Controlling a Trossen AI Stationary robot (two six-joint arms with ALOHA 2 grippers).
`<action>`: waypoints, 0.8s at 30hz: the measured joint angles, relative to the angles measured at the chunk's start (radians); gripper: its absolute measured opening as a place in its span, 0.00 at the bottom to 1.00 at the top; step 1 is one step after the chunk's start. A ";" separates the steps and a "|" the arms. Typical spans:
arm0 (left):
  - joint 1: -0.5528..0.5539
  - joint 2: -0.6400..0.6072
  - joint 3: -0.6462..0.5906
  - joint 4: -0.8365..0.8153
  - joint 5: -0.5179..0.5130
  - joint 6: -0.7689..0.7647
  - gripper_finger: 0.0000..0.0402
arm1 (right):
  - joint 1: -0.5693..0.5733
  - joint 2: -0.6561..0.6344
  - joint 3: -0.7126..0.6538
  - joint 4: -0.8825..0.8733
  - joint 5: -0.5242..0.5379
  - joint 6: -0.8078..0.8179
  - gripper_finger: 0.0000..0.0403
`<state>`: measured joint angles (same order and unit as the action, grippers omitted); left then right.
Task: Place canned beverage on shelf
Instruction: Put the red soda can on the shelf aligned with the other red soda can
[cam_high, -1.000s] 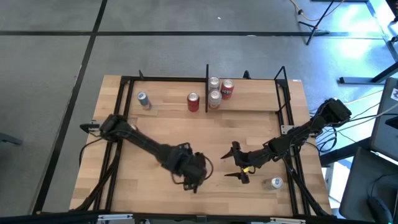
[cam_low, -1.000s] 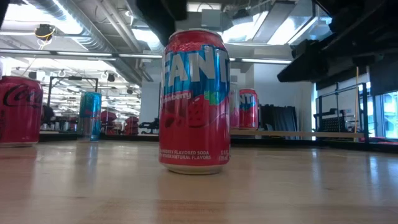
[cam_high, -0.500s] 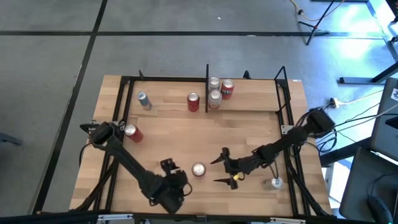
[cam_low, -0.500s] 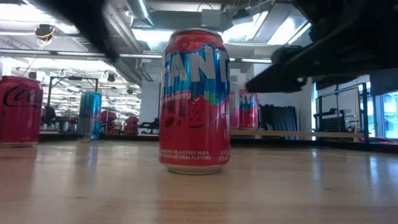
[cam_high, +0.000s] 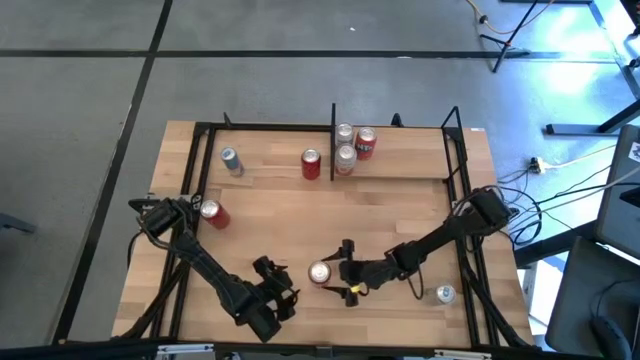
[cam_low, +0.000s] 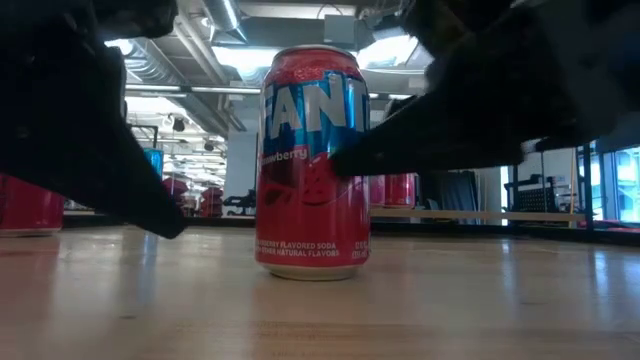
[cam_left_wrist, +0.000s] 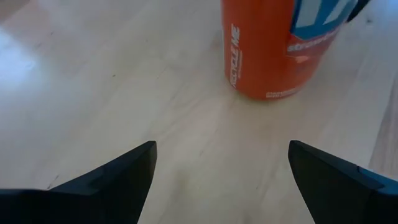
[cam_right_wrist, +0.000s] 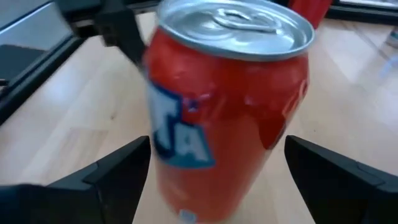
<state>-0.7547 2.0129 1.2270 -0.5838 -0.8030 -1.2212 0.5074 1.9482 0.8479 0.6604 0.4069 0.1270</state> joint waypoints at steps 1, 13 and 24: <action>0.000 0.000 -0.008 0.013 -0.001 0.000 0.86 | -0.005 0.012 0.013 0.000 -0.008 0.001 0.88; -0.001 0.000 -0.011 0.024 0.000 0.001 0.86 | -0.011 0.091 0.111 -0.002 0.024 -0.037 0.77; -0.049 0.000 0.016 0.030 0.001 0.037 0.86 | -0.005 -0.162 0.070 -0.297 0.104 -0.132 0.66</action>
<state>-0.8040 2.0132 1.2431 -0.5538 -0.8023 -1.1841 0.5021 1.7858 0.9178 0.3636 0.5110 -0.0050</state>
